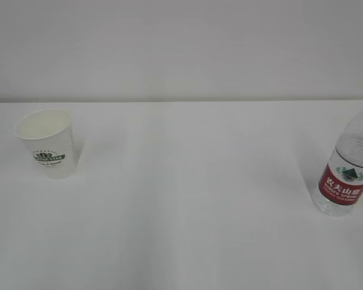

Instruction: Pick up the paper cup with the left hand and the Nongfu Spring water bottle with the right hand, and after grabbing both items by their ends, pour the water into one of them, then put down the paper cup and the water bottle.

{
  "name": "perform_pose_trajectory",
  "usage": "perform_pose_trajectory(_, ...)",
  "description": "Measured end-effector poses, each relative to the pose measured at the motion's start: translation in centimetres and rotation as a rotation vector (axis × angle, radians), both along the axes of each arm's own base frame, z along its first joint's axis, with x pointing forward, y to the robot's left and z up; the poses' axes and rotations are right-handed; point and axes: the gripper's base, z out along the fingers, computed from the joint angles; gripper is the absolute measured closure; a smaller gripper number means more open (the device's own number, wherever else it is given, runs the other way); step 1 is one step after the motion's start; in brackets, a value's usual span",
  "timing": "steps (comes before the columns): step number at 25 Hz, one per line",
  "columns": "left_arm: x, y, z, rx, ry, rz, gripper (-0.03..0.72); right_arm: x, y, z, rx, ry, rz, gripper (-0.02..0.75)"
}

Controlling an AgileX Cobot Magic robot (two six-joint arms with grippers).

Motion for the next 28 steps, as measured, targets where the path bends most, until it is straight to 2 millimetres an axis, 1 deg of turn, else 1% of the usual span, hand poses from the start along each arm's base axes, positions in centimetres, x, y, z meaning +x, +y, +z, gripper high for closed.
perform_pose_trajectory(16, 0.0, -0.02, 0.0, -0.002, 0.0, -0.001, 0.092, 0.0, 0.0, 0.0, 0.0, 0.0, 0.0, 0.151)
perform_pose_trajectory(28, 0.0, -0.02, 0.0, -0.002, 0.0, -0.001, 0.105, 0.0, 0.0, 0.0, 0.0, 0.0, 0.0, 0.15)
